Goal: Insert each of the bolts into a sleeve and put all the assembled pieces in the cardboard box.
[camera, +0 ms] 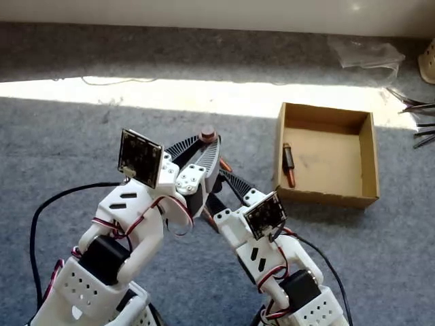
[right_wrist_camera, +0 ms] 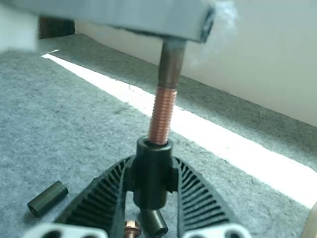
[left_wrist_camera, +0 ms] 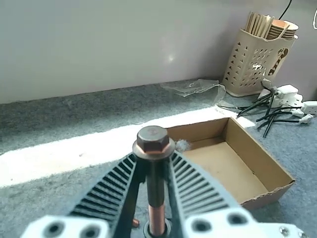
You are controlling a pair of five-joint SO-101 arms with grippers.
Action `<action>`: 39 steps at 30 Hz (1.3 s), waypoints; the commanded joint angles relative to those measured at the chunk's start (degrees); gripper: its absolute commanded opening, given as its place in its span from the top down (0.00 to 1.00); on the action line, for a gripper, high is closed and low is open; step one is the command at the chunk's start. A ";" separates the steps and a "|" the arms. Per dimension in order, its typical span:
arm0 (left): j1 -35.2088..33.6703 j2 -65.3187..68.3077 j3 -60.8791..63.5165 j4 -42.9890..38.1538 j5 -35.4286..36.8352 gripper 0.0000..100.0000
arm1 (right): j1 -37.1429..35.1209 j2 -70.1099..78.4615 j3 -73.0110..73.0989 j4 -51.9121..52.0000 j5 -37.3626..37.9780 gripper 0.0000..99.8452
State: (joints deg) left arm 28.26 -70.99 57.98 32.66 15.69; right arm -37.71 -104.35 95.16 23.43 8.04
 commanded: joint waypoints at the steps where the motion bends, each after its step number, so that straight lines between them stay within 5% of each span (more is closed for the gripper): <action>1: 0.57 -0.04 0.66 -1.58 1.76 0.99 | -0.22 -1.01 -0.04 -1.80 0.79 1.00; 13: -0.04 -0.48 2.24 -1.49 1.76 0.99 | -0.22 -1.01 -0.31 -1.80 0.79 1.00; 25: -1.45 -25.45 18.68 -1.23 -1.85 0.99 | -0.22 -1.01 -0.57 -1.89 0.62 1.00; 39: -1.89 -25.71 22.64 -1.41 -2.55 0.99 | -0.22 -1.01 -0.57 -1.89 0.62 1.00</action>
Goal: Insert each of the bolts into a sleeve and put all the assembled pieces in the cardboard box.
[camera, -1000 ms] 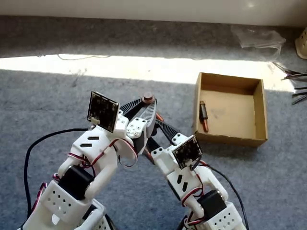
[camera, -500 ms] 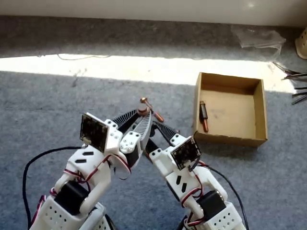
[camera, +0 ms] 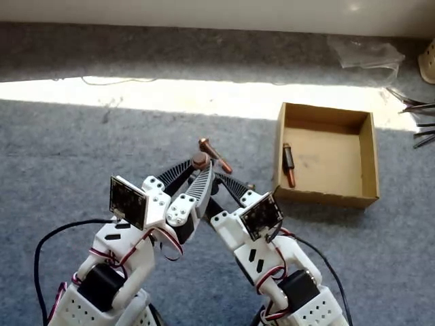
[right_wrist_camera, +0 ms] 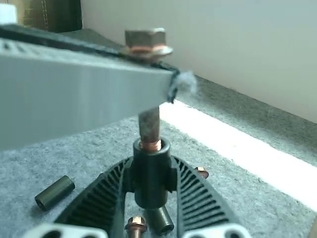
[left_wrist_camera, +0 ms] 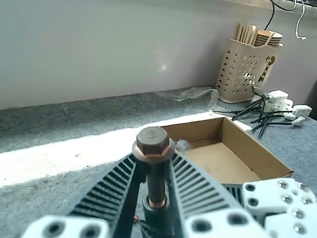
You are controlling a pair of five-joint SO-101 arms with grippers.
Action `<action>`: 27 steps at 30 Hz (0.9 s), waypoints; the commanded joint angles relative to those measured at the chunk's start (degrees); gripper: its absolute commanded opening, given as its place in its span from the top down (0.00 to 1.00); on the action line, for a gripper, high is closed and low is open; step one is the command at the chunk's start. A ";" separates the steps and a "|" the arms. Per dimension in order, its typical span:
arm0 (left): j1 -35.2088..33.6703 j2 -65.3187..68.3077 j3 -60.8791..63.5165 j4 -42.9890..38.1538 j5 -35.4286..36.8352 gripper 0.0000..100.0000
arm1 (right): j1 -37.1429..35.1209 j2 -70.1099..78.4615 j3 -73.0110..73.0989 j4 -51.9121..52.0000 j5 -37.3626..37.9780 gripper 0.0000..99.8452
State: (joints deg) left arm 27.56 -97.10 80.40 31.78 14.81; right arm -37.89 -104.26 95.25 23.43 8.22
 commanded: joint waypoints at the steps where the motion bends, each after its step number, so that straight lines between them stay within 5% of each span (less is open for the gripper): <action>1: -1.19 0.40 0.22 -0.44 -1.67 0.99 | -0.04 -1.10 -0.66 -1.89 0.44 1.00; 21: -1.27 -0.13 2.77 -0.79 -1.67 0.98 | -0.04 -1.10 -0.66 -1.89 0.53 1.00; 27: -1.27 -0.13 3.03 -0.44 -1.41 0.81 | -0.04 -1.10 -0.57 -1.89 0.53 1.00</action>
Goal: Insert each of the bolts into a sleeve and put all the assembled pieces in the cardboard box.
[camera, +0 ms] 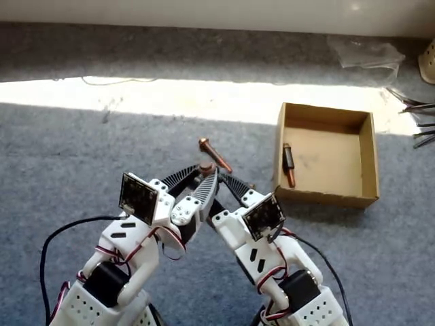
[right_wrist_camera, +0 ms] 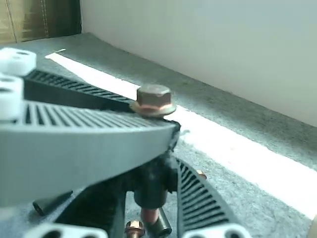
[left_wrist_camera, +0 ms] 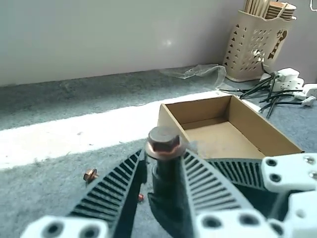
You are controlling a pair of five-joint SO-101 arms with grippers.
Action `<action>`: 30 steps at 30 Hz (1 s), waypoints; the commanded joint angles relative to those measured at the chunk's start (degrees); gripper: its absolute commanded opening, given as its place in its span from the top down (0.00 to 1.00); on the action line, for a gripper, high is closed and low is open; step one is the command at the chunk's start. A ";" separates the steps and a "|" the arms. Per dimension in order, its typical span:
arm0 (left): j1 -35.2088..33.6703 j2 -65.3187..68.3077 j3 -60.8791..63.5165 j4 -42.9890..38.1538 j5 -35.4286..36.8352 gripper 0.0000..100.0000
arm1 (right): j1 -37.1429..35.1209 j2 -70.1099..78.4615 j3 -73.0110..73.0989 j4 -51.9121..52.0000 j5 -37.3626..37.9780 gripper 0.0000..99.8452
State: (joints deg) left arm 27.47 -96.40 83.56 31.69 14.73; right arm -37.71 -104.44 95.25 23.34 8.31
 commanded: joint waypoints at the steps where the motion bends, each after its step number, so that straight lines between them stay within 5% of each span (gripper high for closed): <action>1: -1.19 -0.84 -0.13 -0.35 -1.32 0.80 | -0.22 -0.92 -0.57 -1.80 0.44 1.00; 15: -1.45 -0.84 -0.66 -0.26 -1.67 0.76 | -0.22 -0.92 -0.57 -1.71 0.53 1.00; 22: -10.15 -0.92 -7.25 -0.09 -1.41 0.76 | -0.13 -0.92 -0.13 -1.63 0.53 1.00; 30: -15.34 -0.92 -12.35 5.98 -1.58 0.82 | 10.86 -0.84 -0.13 -1.54 0.53 1.00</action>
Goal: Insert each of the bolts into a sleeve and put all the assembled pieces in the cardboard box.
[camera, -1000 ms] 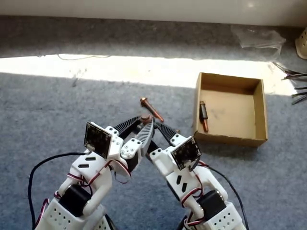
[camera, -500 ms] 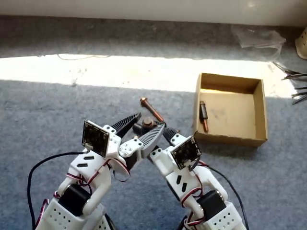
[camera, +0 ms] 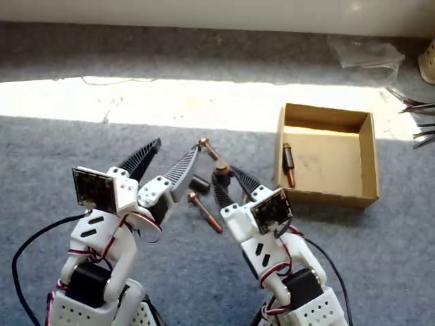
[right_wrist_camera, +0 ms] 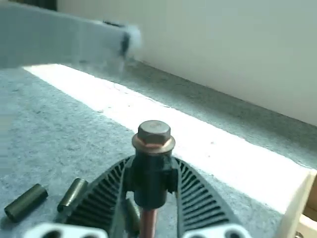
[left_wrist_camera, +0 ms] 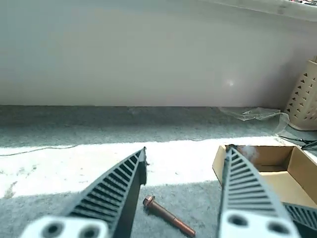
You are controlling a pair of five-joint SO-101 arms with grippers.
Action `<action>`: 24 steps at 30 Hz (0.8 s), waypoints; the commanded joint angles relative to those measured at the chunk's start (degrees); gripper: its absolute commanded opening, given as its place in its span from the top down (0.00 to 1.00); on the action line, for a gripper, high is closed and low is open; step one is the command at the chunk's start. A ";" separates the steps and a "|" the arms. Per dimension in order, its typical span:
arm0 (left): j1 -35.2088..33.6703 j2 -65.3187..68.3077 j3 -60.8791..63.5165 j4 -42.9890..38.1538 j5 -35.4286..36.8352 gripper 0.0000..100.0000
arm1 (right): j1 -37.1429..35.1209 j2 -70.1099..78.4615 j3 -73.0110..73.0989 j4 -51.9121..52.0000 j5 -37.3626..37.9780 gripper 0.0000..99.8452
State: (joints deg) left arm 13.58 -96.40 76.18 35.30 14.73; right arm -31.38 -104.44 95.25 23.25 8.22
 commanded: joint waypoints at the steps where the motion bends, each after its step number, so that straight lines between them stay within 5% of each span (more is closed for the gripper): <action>1: -1.45 -0.92 -5.49 3.34 -1.67 0.85 | 5.67 -0.84 -0.13 -1.45 0.62 1.00; 5: -4.00 -0.92 -6.29 7.30 -1.76 1.00 | 8.84 -0.84 -0.13 -1.36 0.62 1.00; 13: -22.90 -0.92 -1.98 10.73 -1.58 0.98 | 14.20 -0.66 -3.12 6.81 0.70 1.00; 24: -22.90 -1.01 2.59 14.77 -2.29 0.98 | 19.65 0.13 -18.95 24.48 5.63 1.00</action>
State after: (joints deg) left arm -9.10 -96.48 79.96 46.73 14.55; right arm -12.66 -104.44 82.51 45.67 11.38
